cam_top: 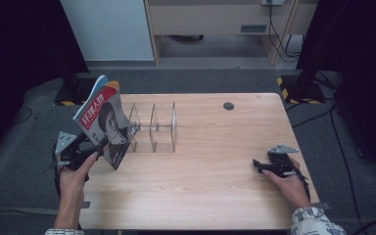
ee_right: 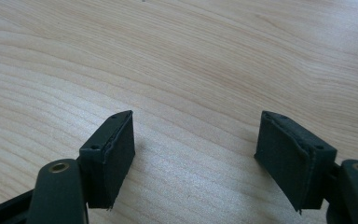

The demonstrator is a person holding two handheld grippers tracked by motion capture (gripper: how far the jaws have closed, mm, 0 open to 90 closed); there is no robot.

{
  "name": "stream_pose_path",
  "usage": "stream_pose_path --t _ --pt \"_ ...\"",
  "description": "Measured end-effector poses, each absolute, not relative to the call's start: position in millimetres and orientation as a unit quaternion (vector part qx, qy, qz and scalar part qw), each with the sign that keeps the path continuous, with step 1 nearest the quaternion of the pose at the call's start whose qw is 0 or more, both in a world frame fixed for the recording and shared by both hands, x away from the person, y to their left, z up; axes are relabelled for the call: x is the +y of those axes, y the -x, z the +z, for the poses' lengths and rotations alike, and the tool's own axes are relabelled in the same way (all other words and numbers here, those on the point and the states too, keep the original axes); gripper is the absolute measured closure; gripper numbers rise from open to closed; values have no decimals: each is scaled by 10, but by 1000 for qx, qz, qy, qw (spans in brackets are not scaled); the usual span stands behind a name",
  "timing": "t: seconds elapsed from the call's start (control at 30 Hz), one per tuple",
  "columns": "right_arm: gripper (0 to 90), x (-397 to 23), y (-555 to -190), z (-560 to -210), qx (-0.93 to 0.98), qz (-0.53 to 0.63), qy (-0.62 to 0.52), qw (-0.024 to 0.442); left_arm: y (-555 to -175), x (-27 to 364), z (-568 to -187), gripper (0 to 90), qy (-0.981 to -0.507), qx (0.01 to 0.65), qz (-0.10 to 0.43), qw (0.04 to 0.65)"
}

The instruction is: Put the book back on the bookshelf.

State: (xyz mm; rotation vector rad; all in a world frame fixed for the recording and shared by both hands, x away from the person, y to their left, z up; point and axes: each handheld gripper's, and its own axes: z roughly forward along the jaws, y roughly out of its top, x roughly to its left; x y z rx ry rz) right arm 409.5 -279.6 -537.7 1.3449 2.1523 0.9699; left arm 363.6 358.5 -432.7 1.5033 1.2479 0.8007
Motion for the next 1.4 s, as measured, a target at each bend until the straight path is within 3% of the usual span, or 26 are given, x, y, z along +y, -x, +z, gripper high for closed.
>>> stream_pose_path --t 1.4 --pt "252 -2797 -4100 -5378 776 348 -483 208 -3272 3506 -4688 85 -670 524 276 447"
